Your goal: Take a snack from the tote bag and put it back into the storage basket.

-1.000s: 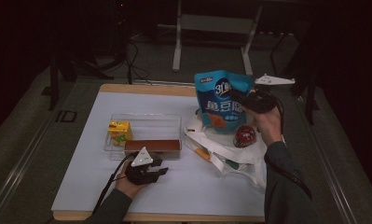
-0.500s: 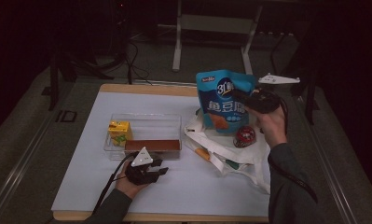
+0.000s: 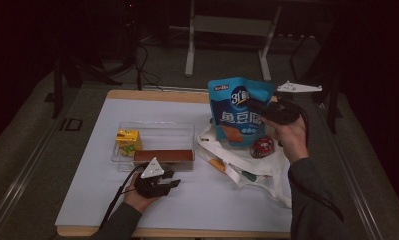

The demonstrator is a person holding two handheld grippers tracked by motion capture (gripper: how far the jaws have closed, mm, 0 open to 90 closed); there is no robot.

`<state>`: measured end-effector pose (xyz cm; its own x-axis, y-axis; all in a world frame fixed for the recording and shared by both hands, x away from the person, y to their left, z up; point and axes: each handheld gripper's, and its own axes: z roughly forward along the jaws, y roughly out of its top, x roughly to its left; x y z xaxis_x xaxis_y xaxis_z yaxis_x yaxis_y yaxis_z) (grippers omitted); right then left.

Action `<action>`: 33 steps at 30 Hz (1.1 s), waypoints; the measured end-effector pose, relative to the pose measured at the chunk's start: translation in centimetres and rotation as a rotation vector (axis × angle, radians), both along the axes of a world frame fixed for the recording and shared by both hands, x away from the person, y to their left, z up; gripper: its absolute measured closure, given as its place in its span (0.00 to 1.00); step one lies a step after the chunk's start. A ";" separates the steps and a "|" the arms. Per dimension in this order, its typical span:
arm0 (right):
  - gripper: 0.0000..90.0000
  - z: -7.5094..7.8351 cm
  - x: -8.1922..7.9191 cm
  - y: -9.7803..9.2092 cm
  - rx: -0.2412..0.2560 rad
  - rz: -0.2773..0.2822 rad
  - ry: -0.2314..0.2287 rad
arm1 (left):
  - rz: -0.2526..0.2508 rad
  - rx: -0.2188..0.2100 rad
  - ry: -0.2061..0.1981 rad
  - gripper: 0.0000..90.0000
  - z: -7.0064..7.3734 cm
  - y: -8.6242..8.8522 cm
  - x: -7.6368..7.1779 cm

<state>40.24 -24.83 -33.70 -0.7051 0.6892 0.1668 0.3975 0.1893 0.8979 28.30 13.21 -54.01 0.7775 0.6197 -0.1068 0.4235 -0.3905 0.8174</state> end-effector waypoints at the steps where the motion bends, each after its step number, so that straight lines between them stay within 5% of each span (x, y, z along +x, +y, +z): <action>1: 1.00 0.0 -0.1 0.1 0.003 0.003 -0.001 | 0.000 0.001 -0.001 0.63 0.0 0.0 0.0; 33: 1.00 1.3 -0.8 3.1 0.112 0.097 0.031 | -0.004 0.002 0.003 0.63 0.0 -0.1 0.0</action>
<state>39.48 -21.70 -32.39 -0.7610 0.5937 0.2614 0.4100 0.1279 0.9031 28.32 13.15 -54.03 0.7799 0.6166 -0.1078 0.4241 -0.3938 0.8155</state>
